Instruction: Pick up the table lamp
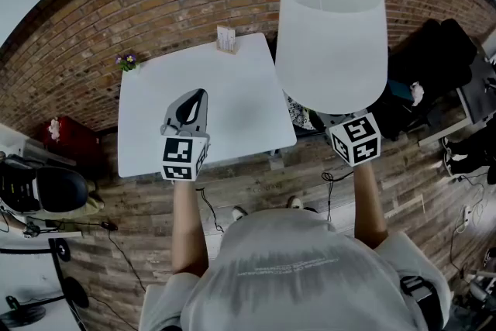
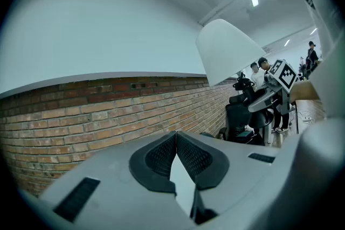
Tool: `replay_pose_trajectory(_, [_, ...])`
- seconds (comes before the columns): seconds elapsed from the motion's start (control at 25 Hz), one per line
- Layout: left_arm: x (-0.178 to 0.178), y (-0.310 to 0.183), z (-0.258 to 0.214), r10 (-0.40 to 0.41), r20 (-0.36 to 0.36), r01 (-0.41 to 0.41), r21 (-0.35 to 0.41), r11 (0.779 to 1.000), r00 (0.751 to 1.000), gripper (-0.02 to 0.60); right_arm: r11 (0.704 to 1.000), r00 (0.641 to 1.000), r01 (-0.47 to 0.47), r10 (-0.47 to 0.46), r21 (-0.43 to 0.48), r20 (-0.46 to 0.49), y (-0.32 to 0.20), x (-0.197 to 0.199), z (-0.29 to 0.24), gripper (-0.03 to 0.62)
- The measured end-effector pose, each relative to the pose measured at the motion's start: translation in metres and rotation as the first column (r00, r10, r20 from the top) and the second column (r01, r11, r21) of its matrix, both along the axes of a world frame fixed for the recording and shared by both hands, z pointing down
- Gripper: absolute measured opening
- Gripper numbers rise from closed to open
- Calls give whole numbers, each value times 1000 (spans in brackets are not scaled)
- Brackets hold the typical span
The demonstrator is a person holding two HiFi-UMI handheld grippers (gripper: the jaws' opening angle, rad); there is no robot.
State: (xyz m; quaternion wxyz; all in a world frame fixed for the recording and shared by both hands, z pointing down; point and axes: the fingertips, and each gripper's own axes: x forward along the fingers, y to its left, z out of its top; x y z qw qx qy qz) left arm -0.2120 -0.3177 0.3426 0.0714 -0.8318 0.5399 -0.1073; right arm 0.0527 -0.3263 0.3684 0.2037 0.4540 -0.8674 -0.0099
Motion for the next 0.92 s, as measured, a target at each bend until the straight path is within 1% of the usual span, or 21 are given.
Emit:
replay_pose_trajectory(0.6, [-10,-3,11,-15,-11,15,-18,1000,1000,14,999,1000,30,-30,13,1,-3,-11,3,156])
replay_pose_trajectory(0.92, [-35,-6,21,-22,-22,21,-34,999,1000,12,999,1000,30,-30,10,-8,-5,-32,8,158])
